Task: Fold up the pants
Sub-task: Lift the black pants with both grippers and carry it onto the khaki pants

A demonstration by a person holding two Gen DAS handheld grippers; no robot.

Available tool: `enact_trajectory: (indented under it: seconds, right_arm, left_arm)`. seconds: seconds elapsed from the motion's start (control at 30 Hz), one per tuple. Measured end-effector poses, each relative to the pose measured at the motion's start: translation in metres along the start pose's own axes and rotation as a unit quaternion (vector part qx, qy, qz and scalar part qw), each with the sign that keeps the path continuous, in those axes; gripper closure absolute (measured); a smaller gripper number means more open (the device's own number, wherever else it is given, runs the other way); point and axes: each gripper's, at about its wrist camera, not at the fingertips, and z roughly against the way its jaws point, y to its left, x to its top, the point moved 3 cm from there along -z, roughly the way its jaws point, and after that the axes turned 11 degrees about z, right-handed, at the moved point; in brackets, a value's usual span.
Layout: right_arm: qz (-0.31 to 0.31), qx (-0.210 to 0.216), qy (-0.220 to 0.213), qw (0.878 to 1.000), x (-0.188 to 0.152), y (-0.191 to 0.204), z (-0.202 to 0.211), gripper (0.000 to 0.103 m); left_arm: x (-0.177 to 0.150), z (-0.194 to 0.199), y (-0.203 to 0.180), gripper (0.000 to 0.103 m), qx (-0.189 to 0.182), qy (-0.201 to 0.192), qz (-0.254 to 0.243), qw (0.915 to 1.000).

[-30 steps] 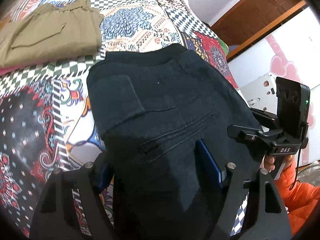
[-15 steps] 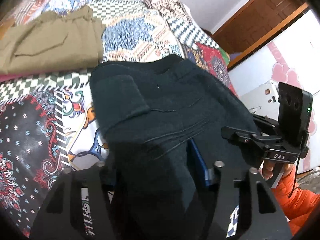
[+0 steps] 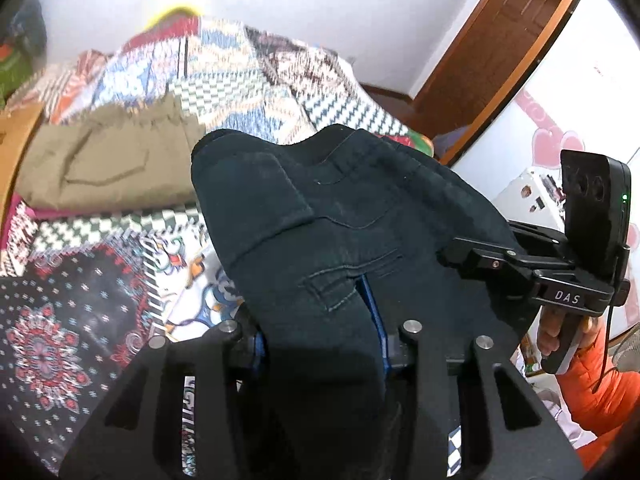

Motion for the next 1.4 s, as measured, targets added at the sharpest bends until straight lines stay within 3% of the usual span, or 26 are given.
enact_trajectory:
  seconds: [0.4,0.87,1.13,1.4]
  right_arm:
    - [0.03,0.0,-0.061,0.998,0.062,0.026,0.003,0.072]
    - [0.069,0.018,-0.103,0.992,0.149,0.063,-0.059,0.072]
    - [0.087,0.002,-0.113,0.99,0.199,0.07,-0.106,0.072]
    - [0.075,-0.02,-0.091,0.993,0.219,0.054,-0.174,0.072]
  left_arm:
    - [0.039,0.057,0.02,0.063,0.023,-0.074,0.004,0.997]
    - [0.12,0.092,0.106,0.063,0.062,-0.123,0.038,0.9898]
    - [0.182,0.077,0.155,0.063,0.089,-0.132,0.032,0.9866]
    - [0.229,0.017,0.215,0.063,0.097,-0.1,0.062,0.9883]
